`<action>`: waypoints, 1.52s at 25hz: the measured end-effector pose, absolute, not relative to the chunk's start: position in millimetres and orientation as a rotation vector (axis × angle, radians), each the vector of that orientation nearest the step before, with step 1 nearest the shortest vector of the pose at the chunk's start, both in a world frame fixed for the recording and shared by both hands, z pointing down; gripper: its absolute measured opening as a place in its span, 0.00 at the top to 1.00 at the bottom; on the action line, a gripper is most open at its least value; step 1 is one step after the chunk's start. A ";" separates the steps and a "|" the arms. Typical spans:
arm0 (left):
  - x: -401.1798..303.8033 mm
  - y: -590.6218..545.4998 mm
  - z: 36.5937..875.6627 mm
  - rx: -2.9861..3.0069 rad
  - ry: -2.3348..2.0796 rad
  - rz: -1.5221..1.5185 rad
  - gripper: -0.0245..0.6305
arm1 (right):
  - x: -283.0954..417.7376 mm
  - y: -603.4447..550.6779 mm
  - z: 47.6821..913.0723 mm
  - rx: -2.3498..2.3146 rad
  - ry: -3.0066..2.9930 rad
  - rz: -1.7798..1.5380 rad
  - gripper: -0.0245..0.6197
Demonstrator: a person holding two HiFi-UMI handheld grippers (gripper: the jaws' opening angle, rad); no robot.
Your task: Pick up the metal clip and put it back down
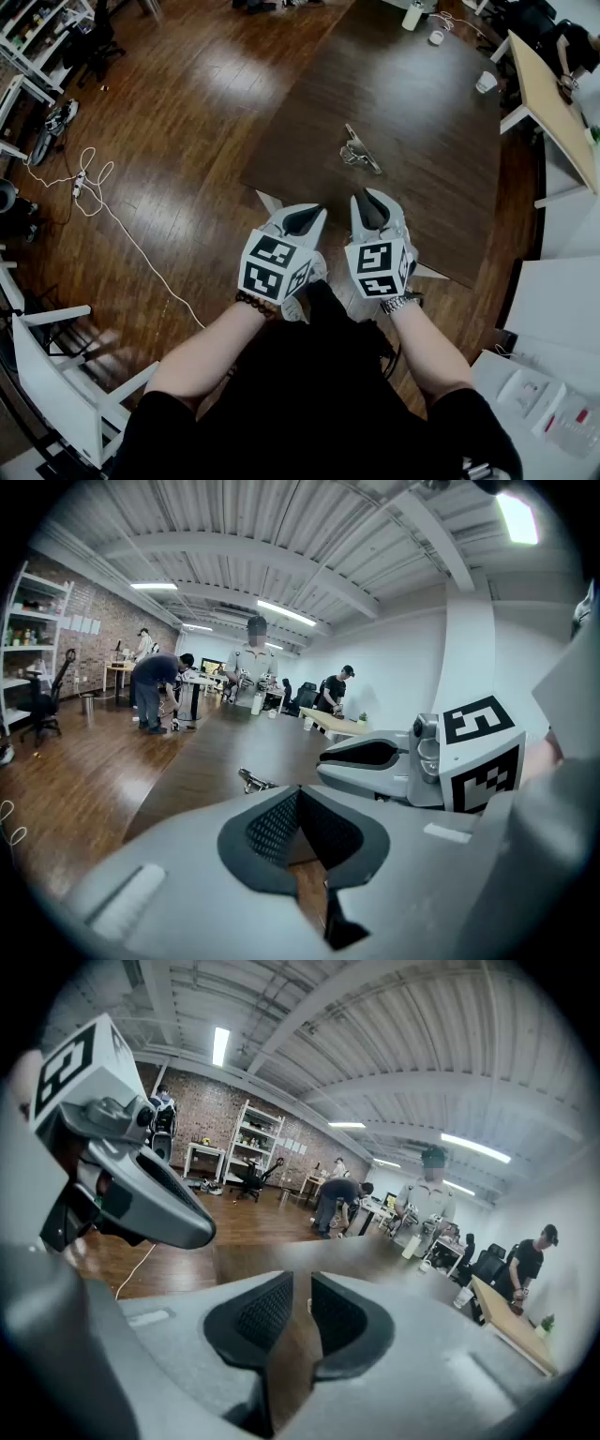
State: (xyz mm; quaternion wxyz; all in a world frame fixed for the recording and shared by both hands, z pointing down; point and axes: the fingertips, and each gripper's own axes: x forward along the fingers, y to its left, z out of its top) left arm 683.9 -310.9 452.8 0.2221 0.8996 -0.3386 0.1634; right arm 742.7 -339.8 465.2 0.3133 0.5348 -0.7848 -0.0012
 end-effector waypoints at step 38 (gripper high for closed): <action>727.1 -458.4 587.0 2.196 -0.883 0.679 0.94 | 780.0 -525.3 628.6 1.170 -1.824 -0.093 0.85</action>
